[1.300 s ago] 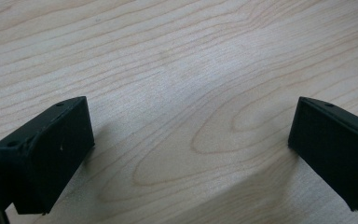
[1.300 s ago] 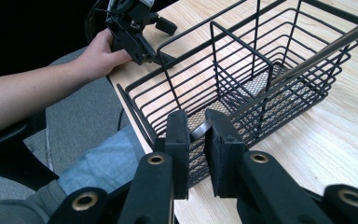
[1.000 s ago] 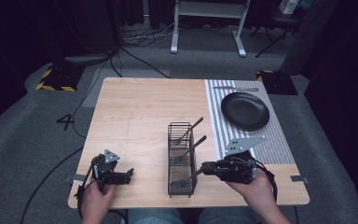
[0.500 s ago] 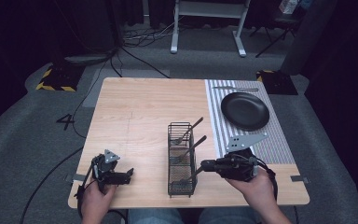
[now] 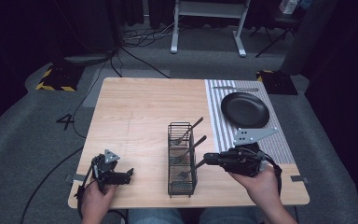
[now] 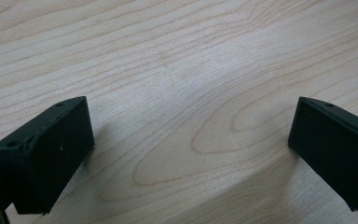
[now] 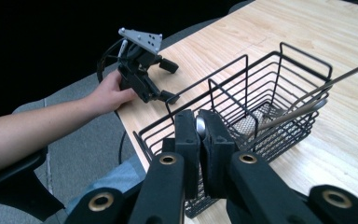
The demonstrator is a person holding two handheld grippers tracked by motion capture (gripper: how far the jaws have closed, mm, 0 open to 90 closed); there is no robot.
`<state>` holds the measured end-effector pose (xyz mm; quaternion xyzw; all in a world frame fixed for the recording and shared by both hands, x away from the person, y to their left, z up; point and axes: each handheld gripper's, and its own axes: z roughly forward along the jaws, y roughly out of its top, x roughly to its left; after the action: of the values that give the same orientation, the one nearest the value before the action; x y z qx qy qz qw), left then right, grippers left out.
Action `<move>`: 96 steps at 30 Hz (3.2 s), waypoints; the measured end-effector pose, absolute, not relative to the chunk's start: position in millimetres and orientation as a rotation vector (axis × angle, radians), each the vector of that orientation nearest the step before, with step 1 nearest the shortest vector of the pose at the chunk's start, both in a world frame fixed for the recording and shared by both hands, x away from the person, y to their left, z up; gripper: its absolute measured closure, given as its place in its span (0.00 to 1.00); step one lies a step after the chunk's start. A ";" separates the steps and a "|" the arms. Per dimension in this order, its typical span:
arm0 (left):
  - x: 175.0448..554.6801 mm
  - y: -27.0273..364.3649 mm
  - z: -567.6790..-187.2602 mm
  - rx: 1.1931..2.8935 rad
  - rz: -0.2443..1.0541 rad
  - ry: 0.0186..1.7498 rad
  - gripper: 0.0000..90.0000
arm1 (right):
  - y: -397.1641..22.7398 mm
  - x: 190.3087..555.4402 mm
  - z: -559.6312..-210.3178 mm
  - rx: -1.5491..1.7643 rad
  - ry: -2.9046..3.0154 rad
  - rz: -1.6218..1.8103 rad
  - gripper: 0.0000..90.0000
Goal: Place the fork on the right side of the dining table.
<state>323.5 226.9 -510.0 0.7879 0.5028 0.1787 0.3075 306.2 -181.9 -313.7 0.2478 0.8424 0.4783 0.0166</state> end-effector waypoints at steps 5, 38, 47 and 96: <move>323.5 226.9 -510.0 2.084 0.473 1.329 0.00 | -184.3 306.6 -306.0 0.767 2.598 1.491 0.96; 325.3 226.6 -509.9 2.086 0.463 1.325 0.00 | -236.5 309.1 -246.5 0.817 2.414 1.578 0.97; 325.4 226.6 -509.9 2.086 0.463 1.325 0.00 | -252.8 315.1 -236.1 0.858 2.368 1.572 0.97; 325.6 226.6 -509.9 2.086 0.464 1.325 0.00 | -343.9 410.5 -305.6 1.382 2.170 1.350 0.97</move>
<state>325.6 226.6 -509.9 0.7892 0.5013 0.1754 0.3084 410.5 -343.9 -305.6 0.4724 0.7416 0.4614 0.1179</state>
